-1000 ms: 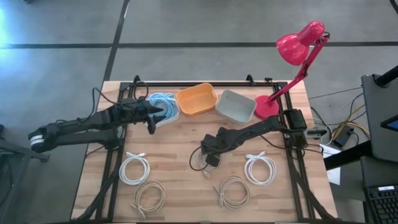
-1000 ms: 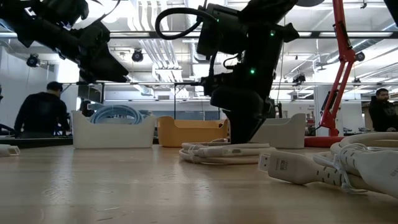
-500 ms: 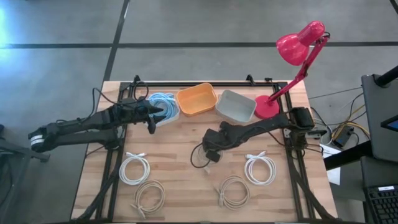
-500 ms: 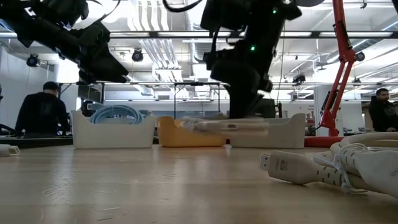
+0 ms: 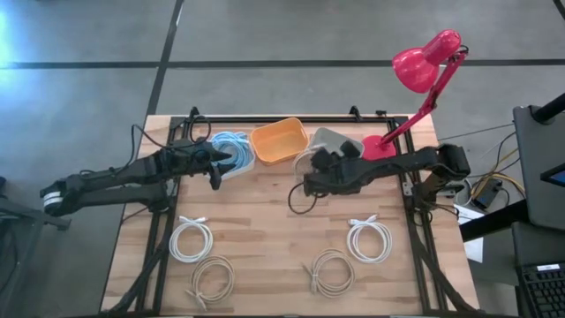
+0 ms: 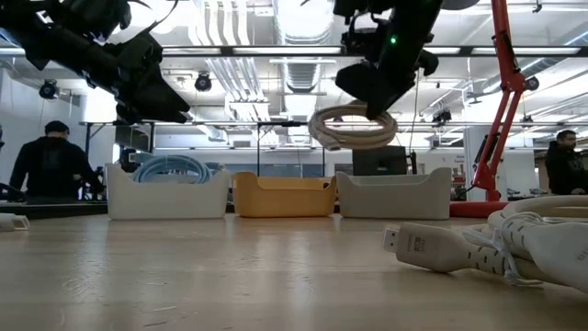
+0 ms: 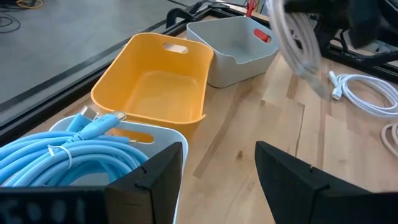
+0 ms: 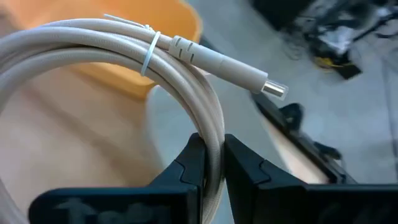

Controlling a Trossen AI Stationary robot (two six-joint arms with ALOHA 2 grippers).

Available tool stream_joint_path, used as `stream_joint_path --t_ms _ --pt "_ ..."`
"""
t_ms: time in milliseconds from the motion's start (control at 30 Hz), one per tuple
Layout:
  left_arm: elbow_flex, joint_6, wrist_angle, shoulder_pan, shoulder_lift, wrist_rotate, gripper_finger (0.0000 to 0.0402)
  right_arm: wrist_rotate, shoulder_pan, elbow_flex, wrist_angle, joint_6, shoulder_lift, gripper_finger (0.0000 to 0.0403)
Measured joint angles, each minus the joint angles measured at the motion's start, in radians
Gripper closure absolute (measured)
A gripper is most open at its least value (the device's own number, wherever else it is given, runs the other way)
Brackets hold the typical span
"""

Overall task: Pick & Place USB Port
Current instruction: Put the top brown charger cable into the gray bin

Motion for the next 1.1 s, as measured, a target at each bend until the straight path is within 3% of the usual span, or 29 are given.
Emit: stream_joint_path --t_ms 400,767,1100 --pt "0.000 -0.001 0.000 0.000 0.000 0.000 0.0195 0.273 -0.125 -0.095 -0.051 0.170 -0.021 0.0369" --pt "-0.001 0.000 -0.001 0.000 0.000 0.000 0.0195 0.272 -0.214 -0.323 -0.045 0.416 -0.020 0.0369" --pt "-0.001 0.000 0.000 0.000 0.000 0.000 0.0195 0.273 -0.214 -0.421 0.047 0.533 -0.020 0.0363"
